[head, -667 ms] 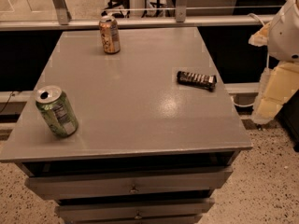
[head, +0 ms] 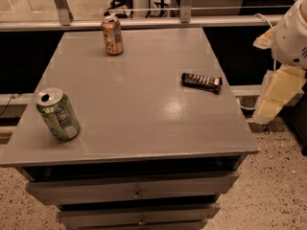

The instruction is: Move rxbar chocolate near green can

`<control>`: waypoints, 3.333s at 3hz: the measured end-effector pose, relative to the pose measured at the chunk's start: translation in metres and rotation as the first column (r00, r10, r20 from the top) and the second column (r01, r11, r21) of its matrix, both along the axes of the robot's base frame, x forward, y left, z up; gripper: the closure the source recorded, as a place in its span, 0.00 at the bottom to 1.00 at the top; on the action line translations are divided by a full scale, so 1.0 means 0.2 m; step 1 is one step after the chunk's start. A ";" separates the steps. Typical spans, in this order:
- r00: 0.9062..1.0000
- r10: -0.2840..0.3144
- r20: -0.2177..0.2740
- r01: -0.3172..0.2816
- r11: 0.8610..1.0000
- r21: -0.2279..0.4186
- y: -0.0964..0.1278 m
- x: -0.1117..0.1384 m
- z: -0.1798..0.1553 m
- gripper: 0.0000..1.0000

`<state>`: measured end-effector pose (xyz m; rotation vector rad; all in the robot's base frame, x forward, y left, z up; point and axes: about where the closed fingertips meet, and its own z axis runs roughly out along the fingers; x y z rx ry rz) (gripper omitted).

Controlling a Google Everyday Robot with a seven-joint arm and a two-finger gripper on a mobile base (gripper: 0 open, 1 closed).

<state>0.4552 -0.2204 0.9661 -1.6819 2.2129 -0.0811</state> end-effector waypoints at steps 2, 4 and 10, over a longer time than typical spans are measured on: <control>0.994 -0.100 0.041 0.085 0.958 0.275 -0.14 0.57 -0.25 0.00; 0.991 -0.129 0.033 0.101 0.891 0.443 -0.07 0.87 -0.43 0.00; 0.985 -0.157 -0.067 0.168 0.815 0.555 0.00 1.00 -0.60 0.96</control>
Offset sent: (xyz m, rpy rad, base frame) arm 0.1689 -0.0472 -0.0618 0.4115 -0.0876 -0.1439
